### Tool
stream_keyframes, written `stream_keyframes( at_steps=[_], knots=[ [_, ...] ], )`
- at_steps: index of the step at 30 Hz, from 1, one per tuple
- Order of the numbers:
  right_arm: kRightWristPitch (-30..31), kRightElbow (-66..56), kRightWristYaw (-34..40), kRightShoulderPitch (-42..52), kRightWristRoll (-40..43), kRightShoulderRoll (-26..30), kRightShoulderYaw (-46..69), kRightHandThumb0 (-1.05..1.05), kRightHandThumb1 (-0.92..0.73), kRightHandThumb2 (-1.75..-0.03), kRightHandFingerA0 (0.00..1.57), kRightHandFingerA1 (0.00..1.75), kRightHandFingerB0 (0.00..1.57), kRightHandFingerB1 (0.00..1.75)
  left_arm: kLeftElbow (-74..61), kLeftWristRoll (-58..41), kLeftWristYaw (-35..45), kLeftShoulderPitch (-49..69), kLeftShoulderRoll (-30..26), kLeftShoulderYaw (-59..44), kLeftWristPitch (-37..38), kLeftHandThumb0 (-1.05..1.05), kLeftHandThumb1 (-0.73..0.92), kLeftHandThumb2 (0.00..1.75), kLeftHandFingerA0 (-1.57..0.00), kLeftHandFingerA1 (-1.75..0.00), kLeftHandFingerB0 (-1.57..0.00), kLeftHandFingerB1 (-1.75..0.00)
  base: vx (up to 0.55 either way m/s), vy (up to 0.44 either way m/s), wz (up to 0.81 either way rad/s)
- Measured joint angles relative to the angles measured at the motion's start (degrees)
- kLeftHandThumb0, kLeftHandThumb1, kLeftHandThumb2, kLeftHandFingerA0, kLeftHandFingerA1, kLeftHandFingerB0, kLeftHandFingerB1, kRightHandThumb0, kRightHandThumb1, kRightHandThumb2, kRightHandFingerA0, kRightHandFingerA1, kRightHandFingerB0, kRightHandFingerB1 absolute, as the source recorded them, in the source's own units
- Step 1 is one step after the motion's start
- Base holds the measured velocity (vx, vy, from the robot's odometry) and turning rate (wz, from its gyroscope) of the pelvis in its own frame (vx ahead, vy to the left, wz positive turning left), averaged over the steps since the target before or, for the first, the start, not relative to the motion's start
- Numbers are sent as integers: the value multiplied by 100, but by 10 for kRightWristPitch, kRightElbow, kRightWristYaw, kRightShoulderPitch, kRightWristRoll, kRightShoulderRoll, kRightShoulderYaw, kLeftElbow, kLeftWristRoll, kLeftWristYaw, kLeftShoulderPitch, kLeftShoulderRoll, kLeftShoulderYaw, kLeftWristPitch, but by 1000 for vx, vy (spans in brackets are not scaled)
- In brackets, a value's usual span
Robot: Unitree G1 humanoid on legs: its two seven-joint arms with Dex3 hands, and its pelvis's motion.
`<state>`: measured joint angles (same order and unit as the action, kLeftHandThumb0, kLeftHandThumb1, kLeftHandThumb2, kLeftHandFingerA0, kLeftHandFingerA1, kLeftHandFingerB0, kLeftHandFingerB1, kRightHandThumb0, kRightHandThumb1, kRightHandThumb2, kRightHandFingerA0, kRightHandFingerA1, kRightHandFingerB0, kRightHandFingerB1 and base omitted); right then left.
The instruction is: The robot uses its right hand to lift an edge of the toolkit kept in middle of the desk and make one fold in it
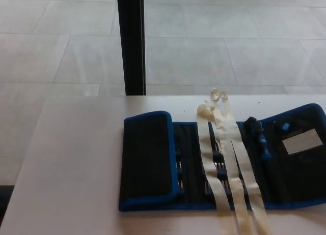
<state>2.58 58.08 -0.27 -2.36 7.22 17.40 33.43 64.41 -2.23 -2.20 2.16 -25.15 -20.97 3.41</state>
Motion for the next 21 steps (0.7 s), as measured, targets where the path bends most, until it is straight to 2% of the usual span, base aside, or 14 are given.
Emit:
stream_keyframes(
  at_steps=[3, 4, 7, 8, 10, 12, 14, 15, 16, 17, 18, 19, 20, 21],
  knots=[
    [5, -11, 4, -10, 21, 1, 45, -49, -75, -62, 62, 104, 35, 72, 15, -10, -2, -9, -8, -27, 0, -56, 71, 61, -72, -70, -59, -59, 0, 0, 0],
    [7, -11, 7, -15, 28, 4, 62, -52, -79, -65, 61, 130, 28, 74, 18, -13, -3, -10, -11, -34, 0, -56, 71, 61, -73, -70, -60, -58, 0, 0, 0],
    [15, -12, 20, -34, 51, 14, 112, -54, -86, -64, 52, 133, 25, 80, 27, -18, -5, -12, -17, -53, 0, -57, 71, 61, -75, -70, -62, -58, 0, 0, 0],
    [16, -12, 24, -40, 57, 19, 127, -57, -82, -64, 43, 112, 42, 91, 30, -20, -5, -13, -18, -57, 0, -56, 69, 60, -77, -71, -62, -58, 0, 0, 0],
    [20, -10, 39, -60, 74, 35, 165, -59, -81, -62, 31, 104, 46, 104, 37, -25, -7, -15, -21, -70, 0, -57, 70, 61, -77, -69, -63, -57, 0, 0, 0],
    [23, -7, 53, -83, 90, 53, 201, -63, -83, -65, 24, 117, 33, 117, 42, -29, -8, -17, -22, -78, 0, -58, 70, 61, -76, -69, -64, -58, 0, 0, 0],
    [24, -2, 67, -104, 102, 68, 227, -65, -81, -64, 56, 135, 36, 107, 44, -32, -9, -17, -22, -85, 0, -57, 71, 61, -77, -69, -64, -59, 0, 0, 0],
    [25, 0, 77, -119, 109, 79, 242, -65, -82, -66, 101, 158, 67, 126, 46, -33, -10, -18, -22, -89, 0, -57, 71, 61, -79, -71, -63, -58, 0, 0, 0],
    [26, 0, 84, -130, 114, 87, 252, -38, -59, -113, 141, 135, 73, 94, 48, -35, -11, -18, -23, -91, 0, -58, 72, 61, -78, -69, -63, -57, 0, 0, 0],
    [27, 0, 92, -143, 118, 97, 261, -67, -81, -66, 142, 156, 93, 148, 50, -36, -12, -18, -24, -93, 0, -58, 70, 61, -81, -69, -65, -58, 0, 0, 0],
    [29, 0, 98, -154, 122, 104, 267, -65, -83, -65, 107, 128, 94, 127, 52, -36, -13, -19, -25, -95, 0, -58, 70, 61, -80, -70, -67, -59, 0, 0, 0],
    [31, -3, 107, -174, 129, 116, 276, -63, -90, -65, 39, 115, 28, 98, 55, -37, -15, -19, -26, -98, 0, -59, 71, 61, -78, -69, -65, -59, 0, 0, 0],
    [35, -11, 115, -192, 137, 125, 283, -62, -83, -64, 36, 84, 22, 67, 57, -38, -16, -20, -28, -101, 0, -59, 72, 61, -77, -69, -62, -58, 0, 0, 0],
    [37, -22, 119, -206, 143, 128, 288, -62, -83, -64, 36, 84, 22, 67, 59, -39, -17, -20, -30, -104, 0, -59, 72, 61, -77, -69, -62, -58, 0, 0, 0]
  ],
)
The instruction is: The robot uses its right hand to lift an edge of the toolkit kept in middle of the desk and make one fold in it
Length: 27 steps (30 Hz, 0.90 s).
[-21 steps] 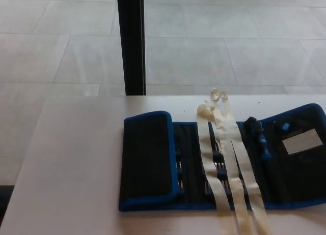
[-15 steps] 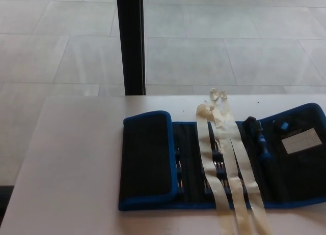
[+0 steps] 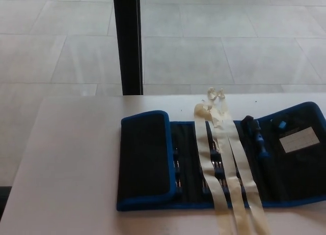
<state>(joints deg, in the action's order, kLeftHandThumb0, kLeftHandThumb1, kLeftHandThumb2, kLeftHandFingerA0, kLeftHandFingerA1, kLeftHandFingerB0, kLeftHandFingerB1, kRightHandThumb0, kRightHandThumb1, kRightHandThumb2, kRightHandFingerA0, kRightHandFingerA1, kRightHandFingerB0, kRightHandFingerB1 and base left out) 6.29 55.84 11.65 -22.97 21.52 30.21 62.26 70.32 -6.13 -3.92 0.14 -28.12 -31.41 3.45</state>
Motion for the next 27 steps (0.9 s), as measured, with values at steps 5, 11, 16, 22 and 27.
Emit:
stream_keyframes(
  at_steps=[5, 11, 16, 22, 27],
  knots=[
    [18, -93, 12, -53, 32, 0, 9, -68, -77, -63, 62, 85, 33, 65, 4, -3, -3, -1, -8, -7, 0, -58, 72, 61, -77, -68, -64, -57, 0, 0, 0],
    [44, -210, 10, -69, 60, -41, -19, -65, -79, -63, 33, 53, 24, 44, 6, -6, -5, 1, -8, -10, 0, -59, 73, 62, -79, -73, -65, -61, 0, 0, 0],
    [67, -303, 0, -57, 74, -93, -68, -54, -87, -65, 34, 44, 22, 36, 6, -8, -6, 2, -8, -10, 0, -58, 71, 61, -80, -68, -68, -59, 0, 0, 0],
    [113, -382, -24, -15, 93, -146, -153, -52, -64, -103, 35, 60, 20, 51, 6, -11, -7, 4, -8, -13, 1, -58, 73, 62, -75, -72, -65, -63, 0, 0, 0],
    [155, -395, -41, 11, 104, -160, -206, -54, -83, -64, 41, 49, 32, 42, 7, -13, -8, 6, -8, -16, 1, -58, 73, 62, -79, -74, -64, -60, 0, 0, 0]
  ],
)
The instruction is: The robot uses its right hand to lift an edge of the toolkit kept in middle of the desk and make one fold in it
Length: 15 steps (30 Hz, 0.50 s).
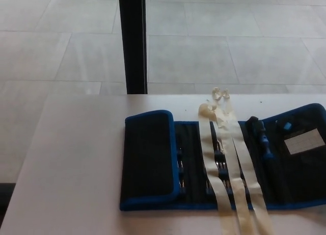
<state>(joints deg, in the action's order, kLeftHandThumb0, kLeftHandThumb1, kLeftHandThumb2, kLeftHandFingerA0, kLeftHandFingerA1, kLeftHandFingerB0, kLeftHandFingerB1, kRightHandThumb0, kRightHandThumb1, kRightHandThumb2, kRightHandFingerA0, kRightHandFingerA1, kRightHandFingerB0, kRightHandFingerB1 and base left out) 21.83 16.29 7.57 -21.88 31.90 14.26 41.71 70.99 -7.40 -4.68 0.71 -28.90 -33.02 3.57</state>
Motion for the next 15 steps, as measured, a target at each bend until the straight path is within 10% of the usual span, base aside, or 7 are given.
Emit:
stream_keyframes(
  at_steps=[10, 11, 15],
  knots=[
    [84, 60, -48, 43, -2, 20, -93, -56, -83, -64, 52, 51, 41, 45, 9, -8, -2, 2, -9, -5, 3, -59, 73, 62, -79, -74, -69, -64, 0, 0, 0],
    [92, 69, -54, 47, -5, 26, -106, -46, -63, -105, 47, 66, 27, 55, 11, -9, -2, 3, -10, -6, 4, -59, 74, 62, -78, -73, -65, -62, 0, 0, 0],
    [108, 100, -77, 55, -14, 44, -141, -48, -63, -104, 52, 67, 32, 56, 15, -14, -2, 3, -11, -7, 5, -58, 74, 62, -77, -70, -64, -58, 0, 0, 0]
  ],
)
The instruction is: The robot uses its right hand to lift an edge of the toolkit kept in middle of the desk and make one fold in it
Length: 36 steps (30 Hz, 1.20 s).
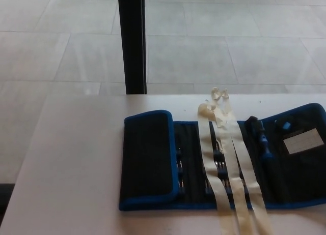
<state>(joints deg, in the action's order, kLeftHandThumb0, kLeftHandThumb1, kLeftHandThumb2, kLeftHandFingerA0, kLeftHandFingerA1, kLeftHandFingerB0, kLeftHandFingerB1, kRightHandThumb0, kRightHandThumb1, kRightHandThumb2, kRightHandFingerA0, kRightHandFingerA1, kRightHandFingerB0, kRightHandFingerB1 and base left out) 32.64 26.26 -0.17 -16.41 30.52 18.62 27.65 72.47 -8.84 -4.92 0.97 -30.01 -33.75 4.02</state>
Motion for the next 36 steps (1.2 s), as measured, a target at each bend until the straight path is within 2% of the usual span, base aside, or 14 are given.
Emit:
stream_keyframes(
  at_steps=[9, 10, 11, 13, 14, 15, 20, 26, 30, 35, 36],
  knots=[
    [-12, 60, -31, -19, -17, 29, -38, -48, -66, -106, 47, 66, 28, 55, 0, -10, -4, -1, -2, 0, 0, -58, 75, 62, -77, -73, -60, -58, 0, 0, 0],
    [-14, 63, -36, -20, -19, 31, -41, -56, -80, -66, 52, 55, 39, 47, 0, -10, -5, 0, -3, 0, 0, -59, 74, 62, -78, -71, -60, -57, 0, 0, 0],
    [-15, 65, -38, -21, -20, 32, -44, -46, -64, -106, 48, 67, 26, 54, 0, -11, -5, 0, -3, 0, 1, -58, 75, 62, -77, -70, -60, -57, 0, 0, 0],
    [-17, 66, -43, -21, -22, 34, -48, -48, -63, -105, 49, 67, 31, 56, 0, -13, -5, 0, -4, 0, 2, -60, 74, 62, -76, -68, -60, -57, 0, 0, 0],
    [-17, 62, -45, -20, -24, 34, -50, -58, -77, -67, 51, 53, 40, 47, 0, -13, -5, 1, -5, 0, 2, -59, 75, 62, -75, -69, -63, -58, 0, 0, 0],
    [-16, 55, -45, -19, -24, 34, -52, -55, -82, -65, 51, 53, 42, 47, 0, -13, -5, 1, -5, 0, 2, -58, 75, 62, -76, -70, -64, -59, 0, 0, 0],
    [1, 11, -46, -12, -31, 20, -79, -58, -77, -65, 50, 51, 40, 46, 1, -14, -5, 1, -6, 5, 5, -58, 75, 62, -78, -72, -62, -58, 0, 0, 0],
    [24, -15, -44, -16, -33, 5, -92, -56, -82, -64, 52, 52, 44, 47, 3, -14, -9, 2, -7, 8, 5, -59, 75, 62, -78, -68, -63, -58, 0, 0, 0],
    [36, -28, -42, -18, -34, -6, -95, -56, -85, -65, 47, 52, 40, 47, 3, -14, -9, 4, -8, 13, 5, -59, 75, 62, -78, -70, -64, -60, 0, 0, 0],
    [62, -62, -40, -16, -33, -27, -100, -56, -84, -65, 52, 53, 40, 45, 3, -16, -9, 4, -8, 13, 5, -59, 75, 62, -76, -71, -60, -61, 0, 0, 0],
    [66, -68, -40, -16, -32, -31, -100, -57, -84, -65, 54, 54, 44, 46, 3, -16, -9, 4, -8, 13, 5, -59, 76, 63, -75, -70, -60, -60, 0, 0, 0]
  ],
)
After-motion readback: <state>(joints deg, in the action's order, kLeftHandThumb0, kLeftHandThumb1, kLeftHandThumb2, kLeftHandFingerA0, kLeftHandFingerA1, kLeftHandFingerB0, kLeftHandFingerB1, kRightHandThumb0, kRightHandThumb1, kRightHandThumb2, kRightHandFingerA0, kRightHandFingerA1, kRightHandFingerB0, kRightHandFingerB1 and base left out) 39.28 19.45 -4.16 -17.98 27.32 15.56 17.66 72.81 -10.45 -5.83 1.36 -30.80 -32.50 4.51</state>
